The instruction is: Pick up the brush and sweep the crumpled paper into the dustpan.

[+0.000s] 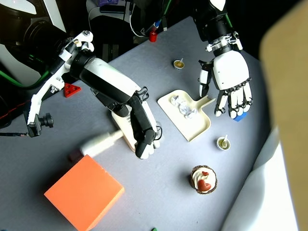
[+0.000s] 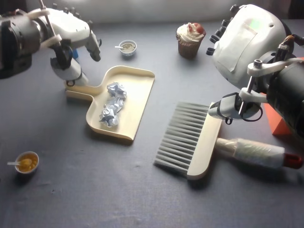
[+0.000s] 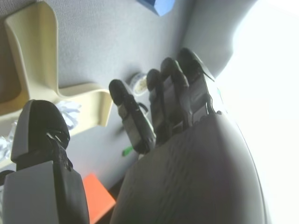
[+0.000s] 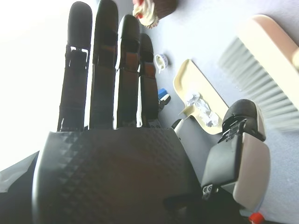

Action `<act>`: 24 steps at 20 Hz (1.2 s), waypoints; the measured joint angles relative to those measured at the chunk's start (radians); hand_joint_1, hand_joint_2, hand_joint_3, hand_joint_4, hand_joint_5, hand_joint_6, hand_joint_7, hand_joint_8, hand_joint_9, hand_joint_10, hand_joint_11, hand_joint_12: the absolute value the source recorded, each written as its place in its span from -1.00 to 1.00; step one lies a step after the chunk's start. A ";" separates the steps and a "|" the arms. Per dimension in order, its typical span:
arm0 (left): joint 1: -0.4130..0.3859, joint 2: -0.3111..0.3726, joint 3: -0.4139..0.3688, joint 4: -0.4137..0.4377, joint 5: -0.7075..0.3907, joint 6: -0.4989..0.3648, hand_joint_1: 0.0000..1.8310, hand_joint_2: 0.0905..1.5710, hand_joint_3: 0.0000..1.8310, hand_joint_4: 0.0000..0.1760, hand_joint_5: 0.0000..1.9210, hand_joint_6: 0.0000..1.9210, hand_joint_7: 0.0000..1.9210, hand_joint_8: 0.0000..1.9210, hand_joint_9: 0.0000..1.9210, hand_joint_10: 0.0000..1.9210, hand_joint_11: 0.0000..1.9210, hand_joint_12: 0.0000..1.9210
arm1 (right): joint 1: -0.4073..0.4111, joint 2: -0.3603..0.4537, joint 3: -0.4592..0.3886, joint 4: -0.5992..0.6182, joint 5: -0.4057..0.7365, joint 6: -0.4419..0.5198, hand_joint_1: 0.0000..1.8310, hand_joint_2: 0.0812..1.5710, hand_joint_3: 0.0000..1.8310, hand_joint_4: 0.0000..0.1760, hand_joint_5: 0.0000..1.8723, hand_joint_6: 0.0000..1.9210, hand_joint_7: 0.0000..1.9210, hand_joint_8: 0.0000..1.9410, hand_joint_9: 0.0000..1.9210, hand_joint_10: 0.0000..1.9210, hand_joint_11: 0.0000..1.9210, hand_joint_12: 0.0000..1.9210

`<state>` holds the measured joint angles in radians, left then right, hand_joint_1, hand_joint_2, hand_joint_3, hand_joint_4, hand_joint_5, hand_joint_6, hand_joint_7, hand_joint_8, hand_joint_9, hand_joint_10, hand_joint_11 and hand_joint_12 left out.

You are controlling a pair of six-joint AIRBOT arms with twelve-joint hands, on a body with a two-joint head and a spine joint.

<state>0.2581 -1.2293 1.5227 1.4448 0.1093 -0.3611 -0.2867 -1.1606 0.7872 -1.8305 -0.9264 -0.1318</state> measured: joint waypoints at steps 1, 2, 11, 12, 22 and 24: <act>-0.013 0.003 0.000 0.000 0.004 0.000 -0.01 0.34 -1.00 0.03 -0.29 -1.00 -0.67 -1.00 -0.75 -1.00 -1.00 -0.41 | 0.004 0.000 0.000 0.006 0.001 0.000 -1.00 0.06 -1.00 -1.00 -0.56 -1.00 -0.40 -1.00 -0.35 -1.00 -0.42 -0.82; -0.028 0.008 -0.003 0.000 0.004 0.000 -0.01 0.33 -1.00 0.09 -0.29 -1.00 -0.66 -1.00 -0.74 -1.00 -1.00 -0.35 | 0.011 0.000 -0.002 0.013 0.002 -0.003 -1.00 0.06 -1.00 -1.00 -0.56 -1.00 -0.40 -1.00 -0.36 -1.00 -0.44 -0.84; -0.088 0.017 -0.080 -0.024 0.048 0.000 -0.02 0.32 -1.00 0.29 -0.38 -1.00 -0.66 -1.00 -0.75 -1.00 -1.00 -0.42 | 0.043 0.227 -0.129 -0.023 0.222 0.435 -1.00 0.04 -1.00 -1.00 -0.66 -0.99 -0.52 -1.00 -0.51 -1.00 -0.61 -0.96; -0.089 0.017 -0.097 -0.025 0.047 0.000 -0.02 0.32 -1.00 0.29 -0.41 -1.00 -0.67 -1.00 -0.76 -1.00 -1.00 -0.47 | 0.032 0.274 -0.149 -0.093 0.270 0.514 -1.00 0.04 -1.00 -1.00 -0.67 -0.99 -0.55 -1.00 -0.56 -1.00 -0.64 -0.97; -0.085 0.049 -0.136 -0.048 0.070 0.000 -0.09 0.31 -1.00 0.53 -0.49 -1.00 -0.68 -0.99 -0.69 -0.98 -0.93 -0.56 | -0.132 0.598 -0.202 -0.740 0.554 1.443 -1.00 0.15 -0.99 -1.00 -0.63 -0.98 -0.56 -1.00 -0.58 -0.99 -0.63 -0.96; -0.086 0.049 -0.133 -0.048 0.069 0.000 -0.13 0.34 -0.99 0.62 -0.53 -1.00 -0.73 -1.00 -0.72 -0.99 -0.97 -0.57 | -0.142 0.615 -0.202 -0.752 0.567 1.463 -1.00 0.16 -0.99 -1.00 -0.64 -0.99 -0.58 -1.00 -0.59 -1.00 -0.65 -0.97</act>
<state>0.1722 -1.1805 1.3899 1.3964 0.1787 -0.3611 -0.4290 -0.5457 0.5854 -2.5828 -0.3595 1.3308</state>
